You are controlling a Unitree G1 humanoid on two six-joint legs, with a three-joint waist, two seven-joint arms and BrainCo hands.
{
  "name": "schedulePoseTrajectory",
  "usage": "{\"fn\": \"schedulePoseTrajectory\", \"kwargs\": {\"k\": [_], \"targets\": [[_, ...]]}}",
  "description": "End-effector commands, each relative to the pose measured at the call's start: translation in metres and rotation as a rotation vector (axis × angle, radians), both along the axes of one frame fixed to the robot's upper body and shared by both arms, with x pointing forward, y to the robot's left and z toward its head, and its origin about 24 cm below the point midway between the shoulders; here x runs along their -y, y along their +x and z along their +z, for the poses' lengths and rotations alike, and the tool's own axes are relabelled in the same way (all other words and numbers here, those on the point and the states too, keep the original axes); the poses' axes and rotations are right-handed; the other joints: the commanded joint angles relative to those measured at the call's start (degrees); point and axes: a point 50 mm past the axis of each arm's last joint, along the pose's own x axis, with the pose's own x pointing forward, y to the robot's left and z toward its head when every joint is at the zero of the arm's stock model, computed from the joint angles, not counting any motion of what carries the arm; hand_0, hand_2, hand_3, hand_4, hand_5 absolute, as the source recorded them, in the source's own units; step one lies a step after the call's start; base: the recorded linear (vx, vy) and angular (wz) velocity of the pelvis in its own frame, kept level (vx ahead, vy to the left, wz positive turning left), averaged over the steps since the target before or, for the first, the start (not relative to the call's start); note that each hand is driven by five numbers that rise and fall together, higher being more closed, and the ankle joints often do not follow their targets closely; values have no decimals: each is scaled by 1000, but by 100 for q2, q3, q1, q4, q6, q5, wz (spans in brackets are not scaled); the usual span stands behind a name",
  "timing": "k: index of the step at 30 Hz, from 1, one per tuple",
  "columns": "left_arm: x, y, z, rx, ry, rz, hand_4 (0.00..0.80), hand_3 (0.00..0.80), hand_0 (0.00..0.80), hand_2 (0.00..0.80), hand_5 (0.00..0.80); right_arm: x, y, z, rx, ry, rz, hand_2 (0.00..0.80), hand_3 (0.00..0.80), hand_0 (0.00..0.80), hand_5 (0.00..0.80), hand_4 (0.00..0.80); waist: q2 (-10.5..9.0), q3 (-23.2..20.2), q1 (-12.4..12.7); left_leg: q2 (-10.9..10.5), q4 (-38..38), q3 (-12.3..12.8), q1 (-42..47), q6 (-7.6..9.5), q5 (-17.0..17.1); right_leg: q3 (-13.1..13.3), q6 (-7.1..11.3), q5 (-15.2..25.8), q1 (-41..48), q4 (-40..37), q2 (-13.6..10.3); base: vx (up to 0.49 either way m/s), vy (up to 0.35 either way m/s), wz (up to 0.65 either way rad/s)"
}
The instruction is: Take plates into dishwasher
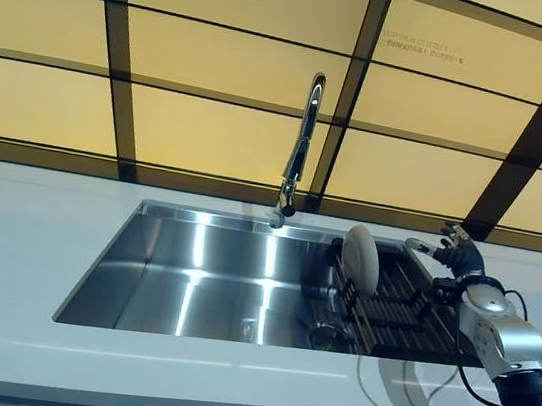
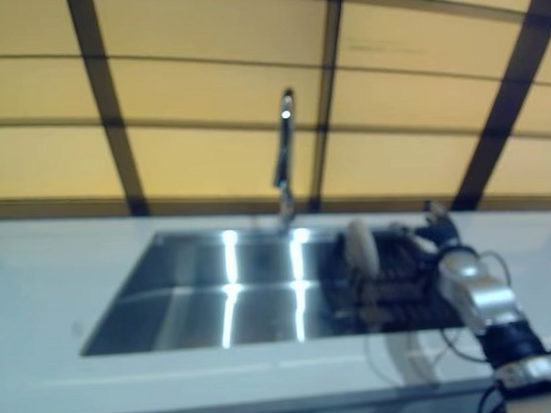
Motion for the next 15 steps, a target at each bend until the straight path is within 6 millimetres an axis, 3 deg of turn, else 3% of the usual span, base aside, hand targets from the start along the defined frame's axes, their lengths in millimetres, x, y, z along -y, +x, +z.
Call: {"fn": "schedulePoseTrajectory", "kwargs": {"k": [1,15], "targets": [[-4,24,6,28,31,-67,0,0,0,0,0,-14,19,59,160,13,25,0,0,0,0,0,45,126,84,-606,45,76,-179,666,-336,73,145,-473,205,63,464,0,0,0],[-4,27,7,9,43,-100,0,0,0,0,0,-36,29,45,100,34,49,0,0,0,0,0,49,262,149,-663,80,8,-143,747,-372,32,240,-333,12,211,366,0,0,0]]}}
